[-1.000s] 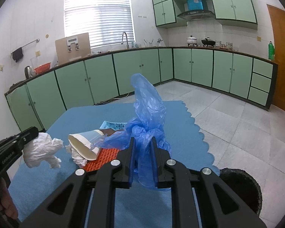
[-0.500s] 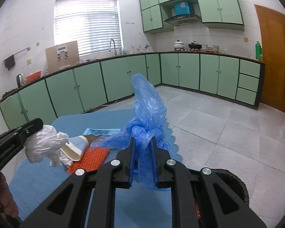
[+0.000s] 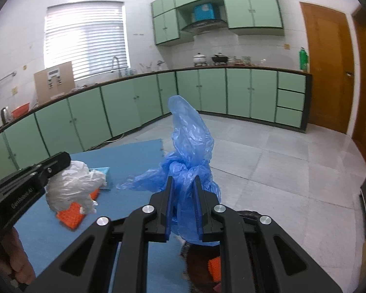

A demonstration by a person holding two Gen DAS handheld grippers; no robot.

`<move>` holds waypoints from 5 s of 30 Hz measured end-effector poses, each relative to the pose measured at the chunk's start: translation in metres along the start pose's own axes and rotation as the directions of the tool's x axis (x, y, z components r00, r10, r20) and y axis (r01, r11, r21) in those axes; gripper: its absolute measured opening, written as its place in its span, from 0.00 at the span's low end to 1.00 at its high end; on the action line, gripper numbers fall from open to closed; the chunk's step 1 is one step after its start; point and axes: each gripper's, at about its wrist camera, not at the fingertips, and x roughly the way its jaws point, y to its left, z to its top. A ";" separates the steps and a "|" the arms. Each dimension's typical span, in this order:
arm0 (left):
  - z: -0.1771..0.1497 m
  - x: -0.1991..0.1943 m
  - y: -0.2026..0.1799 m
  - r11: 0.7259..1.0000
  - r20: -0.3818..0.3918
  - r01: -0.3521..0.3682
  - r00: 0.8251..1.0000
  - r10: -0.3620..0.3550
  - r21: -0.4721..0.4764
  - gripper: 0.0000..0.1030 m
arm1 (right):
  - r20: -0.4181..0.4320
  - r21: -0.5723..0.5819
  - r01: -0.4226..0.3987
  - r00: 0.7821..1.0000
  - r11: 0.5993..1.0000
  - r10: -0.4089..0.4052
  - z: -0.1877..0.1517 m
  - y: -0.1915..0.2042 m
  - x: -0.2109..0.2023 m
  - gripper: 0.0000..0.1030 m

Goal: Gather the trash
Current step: 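Carry the blue bag and tissue over the bin and release both inside, then move both open tools back toward the orange mesh and tissue on the mat, then grasp the orange mesh with the right gripper while the left gripper grasps the crumpled tissue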

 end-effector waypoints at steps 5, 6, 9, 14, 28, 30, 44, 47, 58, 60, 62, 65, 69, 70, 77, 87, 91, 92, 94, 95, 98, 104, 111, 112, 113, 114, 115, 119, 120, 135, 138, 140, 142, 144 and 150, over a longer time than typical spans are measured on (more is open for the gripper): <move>-0.008 0.018 -0.039 0.997 -0.020 0.070 0.997 -0.069 0.030 0.02 | -0.008 0.029 0.064 0.998 0.998 -0.063 -0.006 -0.035 -0.008 0.15; -0.009 0.022 -0.047 0.996 -0.023 0.083 0.996 -0.083 0.035 0.02 | -0.010 0.034 0.073 0.997 0.997 -0.072 -0.007 -0.041 -0.009 0.15; -0.012 0.033 -0.069 0.991 -0.034 0.125 0.992 -0.123 0.047 0.02 | -0.020 0.049 0.107 0.994 0.993 -0.106 -0.011 -0.061 -0.012 0.15; -0.016 0.051 -0.102 0.980 -0.051 0.186 0.982 -0.182 0.069 0.02 | -0.035 0.074 0.163 0.986 0.984 -0.161 -0.016 -0.092 -0.013 0.15; -0.046 0.113 -0.151 0.967 -0.150 0.235 0.964 -0.219 0.101 0.02 | -0.134 0.141 0.233 0.967 0.962 -0.215 -0.044 -0.159 0.020 0.15; -0.049 0.117 -0.153 0.966 -0.162 0.239 0.962 -0.222 0.097 0.03 | -0.139 0.146 0.234 0.967 0.961 -0.214 -0.048 -0.163 0.023 0.16; -0.034 0.105 -0.129 0.980 -0.116 0.186 0.977 -0.178 0.066 0.68 | -0.089 0.177 0.293 0.955 0.939 -0.281 -0.046 -0.170 0.013 0.94; -0.027 0.088 -0.112 0.989 -0.075 0.135 0.989 -0.130 0.067 0.74 | -0.069 0.171 0.288 0.958 0.942 -0.280 -0.041 -0.163 0.007 0.94; -0.009 0.035 0.005 0.994 -0.022 -0.113 0.993 0.113 -0.004 0.77 | 0.002 0.103 0.179 0.984 0.978 -0.180 -0.016 -0.090 0.010 0.94; -0.009 0.025 0.034 0.984 -0.021 -0.175 0.984 0.175 -0.016 0.77 | 0.002 0.089 0.156 0.988 0.984 -0.157 -0.013 -0.073 0.015 0.94; -0.009 0.018 0.054 0.975 -0.021 -0.222 0.975 0.221 -0.021 0.77 | -0.002 0.076 0.124 0.992 0.989 -0.124 -0.011 -0.053 0.022 0.94; -0.010 0.008 0.089 0.956 -0.026 -0.290 0.957 0.289 -0.037 0.77 | -0.007 0.051 0.086 0.996 0.995 -0.086 -0.009 -0.024 0.033 0.94; -0.011 -0.003 0.131 0.932 -0.039 -0.359 0.933 0.357 -0.054 0.77 | -0.019 0.027 0.034 0.999 0.999 -0.034 -0.010 0.013 0.047 0.94; -0.012 -0.005 0.138 0.928 -0.042 -0.369 0.929 0.367 -0.058 0.77 | -0.023 0.019 0.017 1.000 1.000 -0.017 -0.011 0.025 0.051 0.94; -0.021 -0.019 0.191 0.895 -0.081 -0.439 0.898 0.433 -0.079 0.77 | -0.056 -0.029 -0.057 0.997 0.998 0.056 -0.018 0.086 0.072 0.94; -0.044 -0.021 0.238 0.868 -0.135 -0.492 0.866 0.481 -0.062 0.77 | -0.140 -0.075 -0.134 0.983 0.988 0.123 -0.046 0.152 0.094 0.94; -0.052 -0.022 0.246 0.869 -0.150 -0.492 0.864 0.480 -0.056 0.77 | -0.173 -0.103 -0.152 0.976 0.983 0.133 -0.057 0.177 0.101 0.91; -0.054 -0.022 0.247 0.869 -0.153 -0.492 0.864 0.479 -0.058 0.77 | -0.182 -0.111 -0.156 0.974 0.982 0.134 -0.058 0.181 0.103 0.90; -0.056 -0.021 0.251 0.870 -0.159 -0.490 0.865 0.476 -0.063 0.77 | -0.203 -0.123 -0.167 0.969 0.978 0.140 -0.062 0.189 0.106 0.85; -0.057 -0.021 0.252 0.870 -0.161 -0.489 0.866 0.474 -0.065 0.77 | -0.217 -0.128 -0.172 0.966 0.977 0.142 -0.064 0.193 0.109 0.84; -0.060 -0.021 0.256 0.873 -0.163 -0.484 0.868 0.469 -0.066 0.77 | -0.258 -0.136 -0.188 0.955 0.973 0.148 -0.071 0.201 0.115 0.79; -0.063 -0.018 0.259 0.876 -0.174 -0.478 0.870 0.461 -0.067 0.77 | -0.322 -0.140 -0.226 0.931 0.964 0.172 -0.079 0.209 0.126 0.66; -0.065 -0.013 0.263 0.875 -0.190 -0.477 0.869 0.458 -0.075 0.77 | -0.371 -0.141 -0.291 0.902 0.946 0.222 -0.086 0.217 0.133 0.18; -0.065 -0.012 0.262 0.876 -0.191 -0.477 0.869 0.456 -0.075 0.77 | -0.369 -0.141 -0.298 0.901 0.944 0.229 -0.086 0.217 0.132 0.11; -0.065 -0.011 0.261 0.877 -0.193 -0.475 0.870 0.454 -0.075 0.77 | -0.367 -0.139 -0.305 0.899 0.942 0.237 -0.086 0.217 0.131 0.10; -0.065 -0.010 0.260 0.878 -0.193 -0.473 0.871 0.452 -0.075 0.77 | -0.364 -0.139 -0.310 0.899 0.941 0.243 -0.085 0.217 0.130 0.06; -0.065 -0.009 0.259 0.880 -0.193 -0.469 0.872 0.449 -0.072 0.77 | -0.356 -0.145 -0.311 0.902 0.939 0.244 -0.084 0.216 0.127 0.00; -0.063 -0.006 0.254 0.890 -0.193 -0.450 0.882 0.431 -0.070 0.77 | -0.325 -0.170 -0.300 0.916 0.939 0.234 -0.078 0.211 0.120 0.00; -0.063 -0.005 0.252 0.894 -0.194 -0.443 0.885 0.423 -0.072 0.77 | -0.319 -0.167 -0.298 0.918 0.940 0.235 -0.076 0.208 0.118 0.00; -0.064 0.001 0.248 0.879 -0.203 -0.474 0.867 0.456 -0.052 0.77 | -0.338 -0.147 -0.302 0.910 0.942 0.239 -0.076 0.204 0.123 0.38; -0.067 -0.003 0.259 0.871 -0.220 -0.485 0.860 0.460 -0.073 0.77 | -0.355 -0.164 -0.300 0.907 0.940 0.228 -0.081 0.214 0.131 0.39; -0.068 -0.005 0.262 0.870 -0.222 -0.487 0.859 0.461 -0.080 0.77 | -0.387 -0.167 -0.298 0.897 0.940 0.215 -0.085 0.218 0.138 0.39; -0.068 -0.005 0.263 0.869 -0.224 -0.487 0.859 0.460 -0.085 0.77 | -0.404 -0.163 -0.312 0.887 0.936 0.225 -0.088 0.219 0.141 0.24; -0.068 -0.004 0.263 0.870 -0.227 -0.485 0.860 0.457 -0.084 0.77 | -0.403 -0.163 -0.322 0.885 0.933 0.235 -0.088 0.219 0.140 0.13; -0.066 -0.004 0.261 0.879 -0.223 -0.467 0.870 0.439 -0.091 0.77 | -0.344 -0.181 -0.319 0.907 0.930 0.243 -0.083 0.216 0.124 0.09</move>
